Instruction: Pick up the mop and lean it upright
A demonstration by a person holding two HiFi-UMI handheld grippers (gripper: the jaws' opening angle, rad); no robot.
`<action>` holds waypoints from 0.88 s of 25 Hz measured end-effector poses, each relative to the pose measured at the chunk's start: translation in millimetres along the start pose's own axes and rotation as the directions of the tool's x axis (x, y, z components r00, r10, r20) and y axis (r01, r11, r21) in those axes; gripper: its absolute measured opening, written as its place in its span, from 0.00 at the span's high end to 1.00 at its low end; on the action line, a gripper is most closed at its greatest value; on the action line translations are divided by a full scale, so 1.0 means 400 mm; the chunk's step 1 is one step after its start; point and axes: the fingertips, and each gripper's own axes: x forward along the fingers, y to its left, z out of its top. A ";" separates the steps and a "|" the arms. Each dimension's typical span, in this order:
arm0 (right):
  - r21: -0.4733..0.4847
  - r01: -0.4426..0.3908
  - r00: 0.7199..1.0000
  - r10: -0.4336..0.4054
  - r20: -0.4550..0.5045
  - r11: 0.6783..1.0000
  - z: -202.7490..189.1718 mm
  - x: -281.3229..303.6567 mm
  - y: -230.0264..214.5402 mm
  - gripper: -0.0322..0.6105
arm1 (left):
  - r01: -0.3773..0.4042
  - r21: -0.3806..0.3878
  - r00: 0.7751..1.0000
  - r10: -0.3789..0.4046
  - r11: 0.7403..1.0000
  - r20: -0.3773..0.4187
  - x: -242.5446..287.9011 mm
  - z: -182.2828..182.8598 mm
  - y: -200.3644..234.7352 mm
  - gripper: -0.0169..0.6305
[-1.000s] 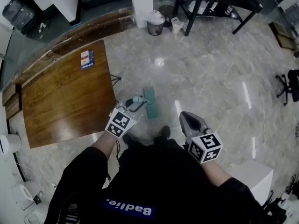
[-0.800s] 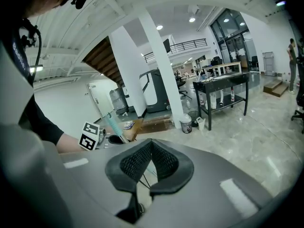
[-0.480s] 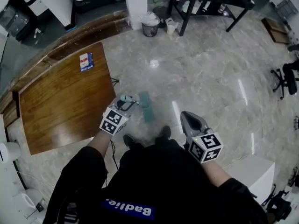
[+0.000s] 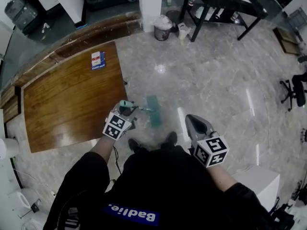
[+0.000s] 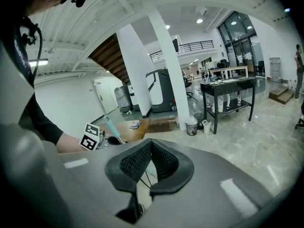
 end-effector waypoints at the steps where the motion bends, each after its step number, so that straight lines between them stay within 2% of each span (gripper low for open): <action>1: -0.004 -0.005 1.000 0.005 -0.002 1.000 0.001 0.004 0.006 0.95 | -0.007 -0.008 1.000 0.007 1.000 -0.002 -0.007 -0.009 0.006 0.78; 15: -0.057 -0.049 0.998 0.048 -0.027 0.997 0.000 0.041 0.073 0.94 | -0.105 -0.115 0.994 0.106 0.988 -0.002 -0.074 -0.092 0.071 0.78; 22: -0.078 -0.054 0.998 0.051 -0.038 0.996 -0.002 0.046 0.093 0.92 | -0.104 -0.095 0.995 0.104 0.990 -0.010 -0.075 -0.100 0.065 0.77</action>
